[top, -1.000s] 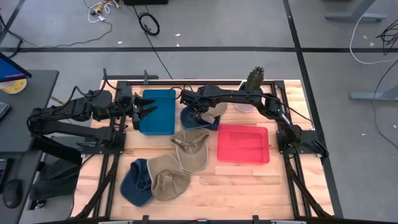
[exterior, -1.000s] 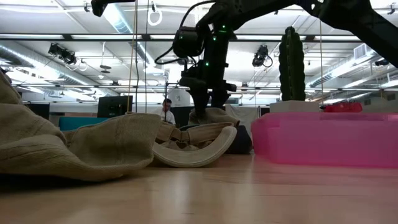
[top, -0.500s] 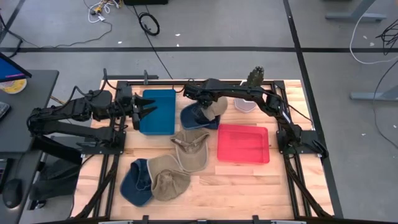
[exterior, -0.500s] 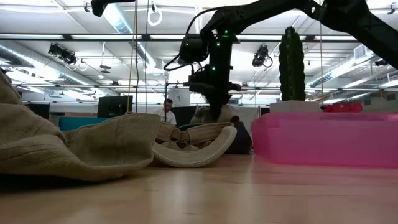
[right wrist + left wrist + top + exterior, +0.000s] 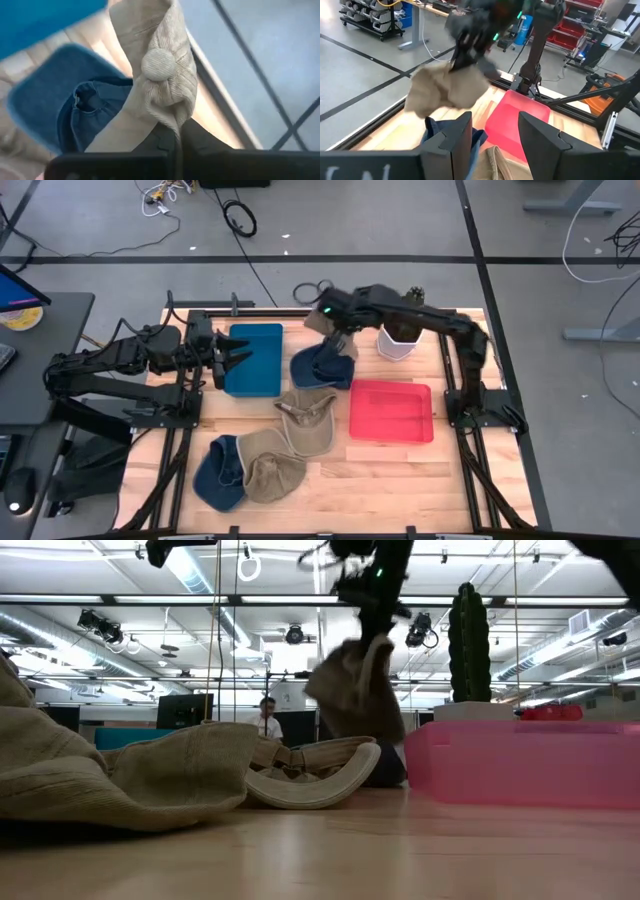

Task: Pick & Place hat
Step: Put the top brown cap into the blue bin

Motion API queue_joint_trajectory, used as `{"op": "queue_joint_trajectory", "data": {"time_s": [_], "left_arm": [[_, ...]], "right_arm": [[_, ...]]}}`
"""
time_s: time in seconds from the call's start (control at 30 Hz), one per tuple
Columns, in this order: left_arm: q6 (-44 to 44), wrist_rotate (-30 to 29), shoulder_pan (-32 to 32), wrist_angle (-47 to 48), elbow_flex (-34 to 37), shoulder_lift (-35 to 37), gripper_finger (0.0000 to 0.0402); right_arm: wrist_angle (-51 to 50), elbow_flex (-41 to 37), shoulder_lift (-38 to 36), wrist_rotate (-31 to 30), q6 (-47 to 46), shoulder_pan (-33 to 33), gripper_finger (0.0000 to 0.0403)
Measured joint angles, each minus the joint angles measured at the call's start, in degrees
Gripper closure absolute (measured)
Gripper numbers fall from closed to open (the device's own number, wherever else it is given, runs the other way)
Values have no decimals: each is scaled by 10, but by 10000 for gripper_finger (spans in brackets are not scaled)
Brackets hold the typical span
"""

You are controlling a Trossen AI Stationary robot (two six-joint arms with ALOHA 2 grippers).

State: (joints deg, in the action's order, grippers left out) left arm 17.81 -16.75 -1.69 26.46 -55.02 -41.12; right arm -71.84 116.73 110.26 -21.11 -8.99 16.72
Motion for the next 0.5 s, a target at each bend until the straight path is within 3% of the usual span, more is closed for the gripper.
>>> {"op": "queue_joint_trajectory", "data": {"time_s": [0.23, 0.5], "left_arm": [[-25, -17, 0, -10, 0, 0, 236], [-26, -40, -4, -100, 0, -1, 236]], "right_arm": [[38, 0, -107, -35, 97, -10, 402], [83, 1, -192, -40, 212, -33, 402]]}}
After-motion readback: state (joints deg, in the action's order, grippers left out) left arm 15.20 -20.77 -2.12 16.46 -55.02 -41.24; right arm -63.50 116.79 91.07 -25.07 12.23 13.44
